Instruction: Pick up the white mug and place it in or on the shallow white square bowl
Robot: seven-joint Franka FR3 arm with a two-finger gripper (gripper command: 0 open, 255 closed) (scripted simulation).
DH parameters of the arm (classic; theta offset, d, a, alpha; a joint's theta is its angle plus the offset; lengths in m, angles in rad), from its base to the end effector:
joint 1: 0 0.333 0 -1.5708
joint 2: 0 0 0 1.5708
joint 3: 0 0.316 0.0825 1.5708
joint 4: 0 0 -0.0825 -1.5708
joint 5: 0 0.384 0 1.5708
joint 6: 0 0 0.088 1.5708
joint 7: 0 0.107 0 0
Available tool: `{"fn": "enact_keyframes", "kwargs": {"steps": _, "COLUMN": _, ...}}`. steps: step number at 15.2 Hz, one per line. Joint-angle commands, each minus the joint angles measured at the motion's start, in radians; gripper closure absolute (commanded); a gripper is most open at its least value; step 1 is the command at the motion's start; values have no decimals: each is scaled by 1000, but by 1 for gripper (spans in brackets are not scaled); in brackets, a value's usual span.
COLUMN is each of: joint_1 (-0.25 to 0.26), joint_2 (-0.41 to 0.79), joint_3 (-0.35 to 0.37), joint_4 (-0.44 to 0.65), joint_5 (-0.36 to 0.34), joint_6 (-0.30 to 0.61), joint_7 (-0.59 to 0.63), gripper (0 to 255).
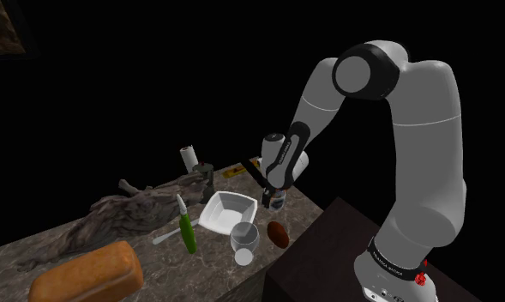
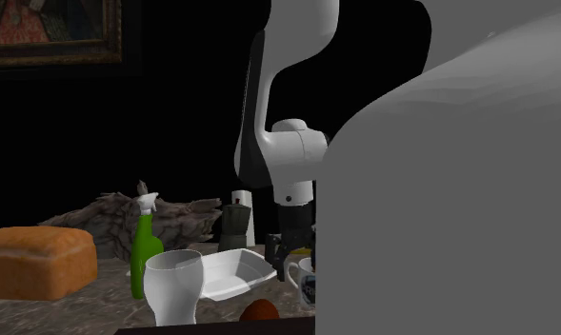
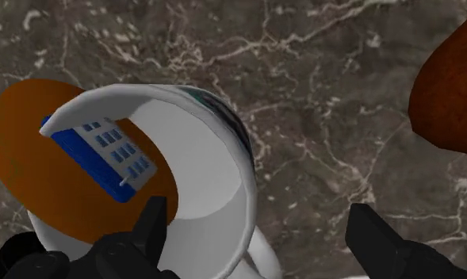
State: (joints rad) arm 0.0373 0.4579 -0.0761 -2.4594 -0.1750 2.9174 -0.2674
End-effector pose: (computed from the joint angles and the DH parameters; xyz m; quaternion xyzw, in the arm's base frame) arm 0.4668 -0.0109 0.1170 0.9787 0.2020 -0.0062 0.0357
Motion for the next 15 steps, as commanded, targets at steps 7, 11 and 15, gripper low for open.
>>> {"fn": "enact_keyframes", "kwargs": {"steps": 7, "joint_1": -3, "joint_2": 24, "joint_3": -8, "joint_4": 3, "joint_5": 1, "joint_6": -5, "joint_7": 4, "gripper": 0}}
{"fn": "enact_keyframes", "kwargs": {"steps": 11, "joint_1": -3, "joint_2": 22, "joint_3": -9, "joint_4": 0, "joint_5": 1, "joint_6": -4, "joint_7": 4, "gripper": 255}}
{"fn": "enact_keyframes", "kwargs": {"steps": 15, "joint_1": -4, "joint_2": 22, "joint_3": -8, "joint_4": 1, "joint_5": 1, "joint_6": -5, "joint_7": 3, "gripper": 255}}
